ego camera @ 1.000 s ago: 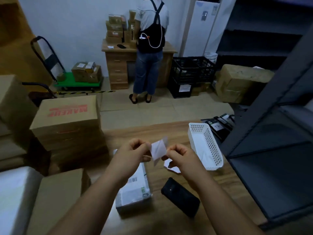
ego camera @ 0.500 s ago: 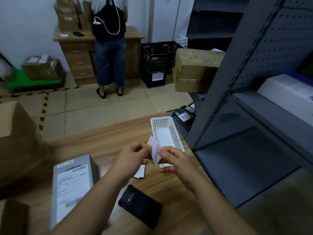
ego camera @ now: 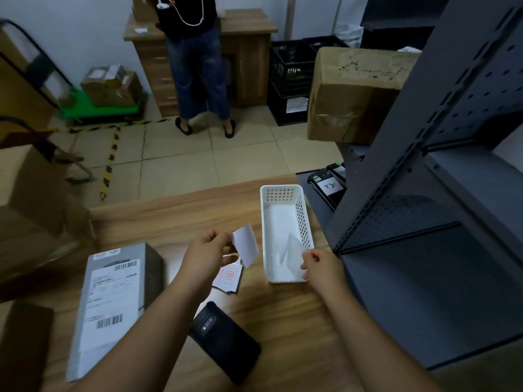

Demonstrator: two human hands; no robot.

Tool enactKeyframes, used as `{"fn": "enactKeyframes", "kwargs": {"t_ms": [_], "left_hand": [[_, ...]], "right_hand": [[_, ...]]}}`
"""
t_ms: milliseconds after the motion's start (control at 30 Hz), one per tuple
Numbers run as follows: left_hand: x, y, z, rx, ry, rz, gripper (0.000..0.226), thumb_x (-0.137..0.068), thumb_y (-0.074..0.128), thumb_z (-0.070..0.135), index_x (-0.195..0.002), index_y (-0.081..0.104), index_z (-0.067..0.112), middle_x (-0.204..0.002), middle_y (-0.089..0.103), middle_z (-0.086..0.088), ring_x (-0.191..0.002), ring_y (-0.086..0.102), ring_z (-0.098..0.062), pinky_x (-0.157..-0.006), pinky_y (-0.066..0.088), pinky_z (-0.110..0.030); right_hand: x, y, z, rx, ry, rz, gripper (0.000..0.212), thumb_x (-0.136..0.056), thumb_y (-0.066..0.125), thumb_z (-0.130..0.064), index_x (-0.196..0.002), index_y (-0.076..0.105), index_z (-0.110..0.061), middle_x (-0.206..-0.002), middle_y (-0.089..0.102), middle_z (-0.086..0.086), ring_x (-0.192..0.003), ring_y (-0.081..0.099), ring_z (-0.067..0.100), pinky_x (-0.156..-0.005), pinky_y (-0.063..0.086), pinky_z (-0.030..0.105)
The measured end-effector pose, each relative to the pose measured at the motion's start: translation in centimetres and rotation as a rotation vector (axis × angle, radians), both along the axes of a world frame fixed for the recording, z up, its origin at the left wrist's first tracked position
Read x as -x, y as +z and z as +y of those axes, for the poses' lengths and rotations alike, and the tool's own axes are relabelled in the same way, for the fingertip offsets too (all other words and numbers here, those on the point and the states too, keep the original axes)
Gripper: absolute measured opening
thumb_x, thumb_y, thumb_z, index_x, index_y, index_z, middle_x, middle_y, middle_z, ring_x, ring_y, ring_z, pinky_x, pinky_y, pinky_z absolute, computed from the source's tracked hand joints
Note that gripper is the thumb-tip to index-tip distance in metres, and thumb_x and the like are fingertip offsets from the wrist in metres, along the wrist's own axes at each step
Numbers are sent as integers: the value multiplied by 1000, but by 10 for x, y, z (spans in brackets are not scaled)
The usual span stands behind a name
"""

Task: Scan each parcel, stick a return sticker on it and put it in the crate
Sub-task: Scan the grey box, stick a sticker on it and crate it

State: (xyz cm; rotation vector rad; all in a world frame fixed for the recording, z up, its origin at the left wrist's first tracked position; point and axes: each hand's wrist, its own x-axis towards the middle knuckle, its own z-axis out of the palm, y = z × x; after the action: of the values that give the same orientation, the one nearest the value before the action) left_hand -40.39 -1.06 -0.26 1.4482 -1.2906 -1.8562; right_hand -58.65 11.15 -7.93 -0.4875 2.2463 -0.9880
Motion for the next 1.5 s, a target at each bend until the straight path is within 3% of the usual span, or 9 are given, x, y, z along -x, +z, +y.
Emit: {"fn": "enactKeyframes", "kwargs": {"t_ms": [100, 233, 467, 667, 733, 833, 1000, 1233, 1500], "left_hand": [[-5, -3, -3, -5, 31, 25, 11, -92, 52, 8, -85, 58, 3, -84, 67, -15, -76, 65, -26, -79, 51, -40], [-14, -6, 0, -42, 94, 47, 13, -93, 50, 6, -86, 60, 2, -85, 67, -15, -76, 65, -25, -75, 52, -36], [-52, -2, 3, 77, 161, -71, 18, -92, 45, 8, -79, 58, 7, -86, 69, -10, -77, 68, -19, -72, 53, -32], [-120, 11, 7, 262, 77, -208, 11, -91, 59, 25, -89, 66, 16, -90, 69, 7, -88, 63, -10, -76, 49, -29], [-154, 11, 7, 243, 42, -183, 19, -91, 61, 41, -102, 64, 25, -103, 64, 14, -97, 57, -3, -81, 45, -25], [-206, 4, 5, 190, 49, -199, 32, -88, 60, 57, -105, 62, 30, -111, 62, 12, -105, 57, -8, -94, 47, -36], [-268, -6, 11, 93, -27, -175, 12, -92, 65, 25, -87, 68, 13, -86, 71, -1, -80, 62, -17, -73, 49, -32], [-308, -41, 25, 95, -59, -253, 17, -93, 63, 15, -76, 60, 12, -71, 68, 5, -58, 57, -7, -57, 44, -21], [-313, -56, 27, -43, -30, -198, 15, -86, 71, 14, -99, 66, 13, -80, 67, -2, -58, 56, -9, -48, 41, -17]], "right_hand": [[4, -15, -14, -23, -5, -33, 21, -97, 53, -23, -96, 71, -12, -92, 70, 8, -74, 66, 23, -72, 60, 45], [-4, -5, -16, -138, 248, 207, 62, -88, 69, -36, -141, 47, -13, -125, 55, 5, -109, 57, 20, -87, 50, 33], [-108, 52, -27, 226, 622, 203, 58, -71, 78, -53, -120, 50, -40, -109, 46, -24, -96, 47, -7, -78, 41, 15], [-179, 50, -48, 289, 522, 277, 9, -84, 66, -32, -90, 64, -26, -84, 64, -11, -75, 57, 4, -66, 46, 21], [-198, 50, -53, 312, 425, 106, 5, -90, 62, -24, -88, 67, -23, -81, 69, -7, -69, 63, 4, -58, 43, 14], [-229, 56, -59, 346, 226, -516, 13, -97, 55, -10, -100, 67, -13, -93, 75, 6, -74, 72, 18, -54, 50, 23], [-287, 57, -50, 206, 250, -910, 20, -98, 55, -14, -115, 62, -6, -99, 75, 12, -84, 73, 26, -61, 56, 29], [-329, 38, -35, 21, 316, -422, 26, -95, 62, -23, -119, 63, -11, -106, 70, 6, -92, 70, 20, -62, 60, 28], [-323, 20, -33, 16, 258, -385, 10, -93, 64, -13, -94, 70, -4, -78, 67, 15, -59, 52, 14, -52, 43, 21]]}}
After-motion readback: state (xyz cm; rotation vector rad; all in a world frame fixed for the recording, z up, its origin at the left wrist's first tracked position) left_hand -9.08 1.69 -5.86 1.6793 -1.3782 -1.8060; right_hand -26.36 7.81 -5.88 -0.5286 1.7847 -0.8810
